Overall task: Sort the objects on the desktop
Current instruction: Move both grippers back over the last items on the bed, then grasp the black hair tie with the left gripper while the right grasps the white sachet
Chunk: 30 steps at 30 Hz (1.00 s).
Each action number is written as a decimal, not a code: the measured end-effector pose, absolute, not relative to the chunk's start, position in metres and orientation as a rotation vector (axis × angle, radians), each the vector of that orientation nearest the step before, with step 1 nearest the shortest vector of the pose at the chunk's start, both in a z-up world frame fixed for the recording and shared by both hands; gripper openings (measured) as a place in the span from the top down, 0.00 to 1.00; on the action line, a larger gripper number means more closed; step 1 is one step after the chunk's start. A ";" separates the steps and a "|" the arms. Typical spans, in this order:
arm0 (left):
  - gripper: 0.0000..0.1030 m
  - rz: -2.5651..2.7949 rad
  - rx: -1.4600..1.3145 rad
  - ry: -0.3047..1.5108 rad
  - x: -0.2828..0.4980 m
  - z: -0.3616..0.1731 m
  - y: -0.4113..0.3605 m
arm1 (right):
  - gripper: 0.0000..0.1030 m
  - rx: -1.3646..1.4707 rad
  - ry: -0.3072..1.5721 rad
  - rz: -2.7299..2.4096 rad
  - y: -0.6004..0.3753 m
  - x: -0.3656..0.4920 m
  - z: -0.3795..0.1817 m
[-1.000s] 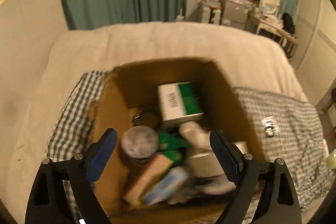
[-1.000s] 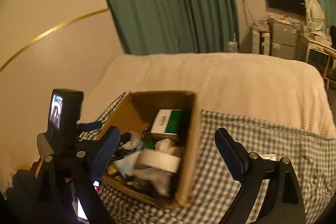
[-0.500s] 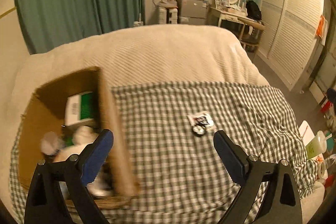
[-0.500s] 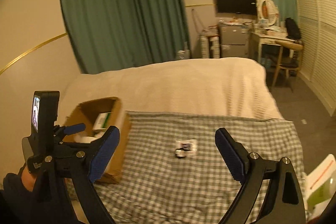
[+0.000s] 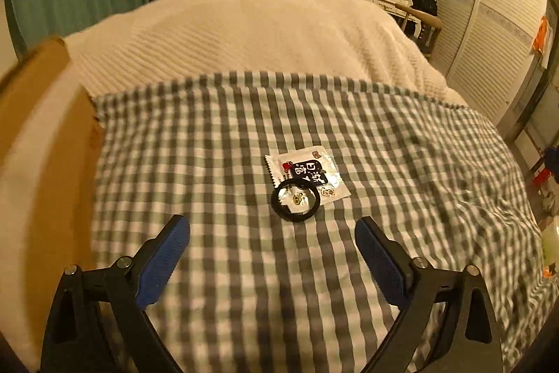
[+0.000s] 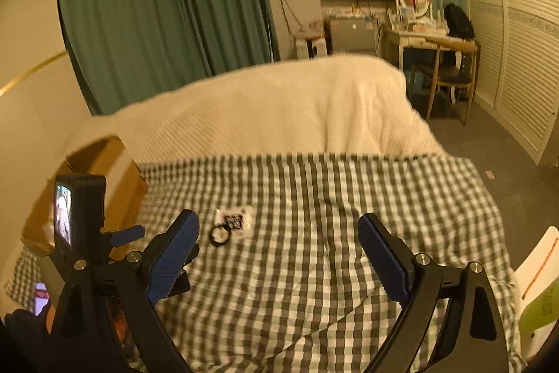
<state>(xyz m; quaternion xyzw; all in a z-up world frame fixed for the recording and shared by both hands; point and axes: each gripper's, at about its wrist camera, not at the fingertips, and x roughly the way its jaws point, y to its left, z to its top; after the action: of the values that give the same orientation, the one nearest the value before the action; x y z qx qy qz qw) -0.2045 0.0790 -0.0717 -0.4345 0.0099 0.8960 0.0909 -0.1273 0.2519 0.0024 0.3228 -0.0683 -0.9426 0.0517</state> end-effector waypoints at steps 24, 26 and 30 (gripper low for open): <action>0.93 2.730 -1.338 -0.203 -0.276 -0.118 0.016 | 0.30 1.059 -0.095 -2.571 0.163 -0.276 -0.145; 0.93 2.728 -1.337 -0.209 -0.275 -0.119 0.014 | 0.54 1.074 -0.042 -2.587 0.156 -0.274 -0.148; 0.93 2.733 -1.331 -0.192 -0.267 -0.118 0.010 | 0.83 1.074 -0.035 -2.610 0.159 -0.273 -0.146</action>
<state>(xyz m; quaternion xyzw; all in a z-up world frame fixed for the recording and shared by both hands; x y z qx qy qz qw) -0.2669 0.0104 -0.1181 -0.4365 -0.0631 0.8962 0.0479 -0.2725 0.1586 -0.1457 0.3757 -0.0124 -0.9130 0.1589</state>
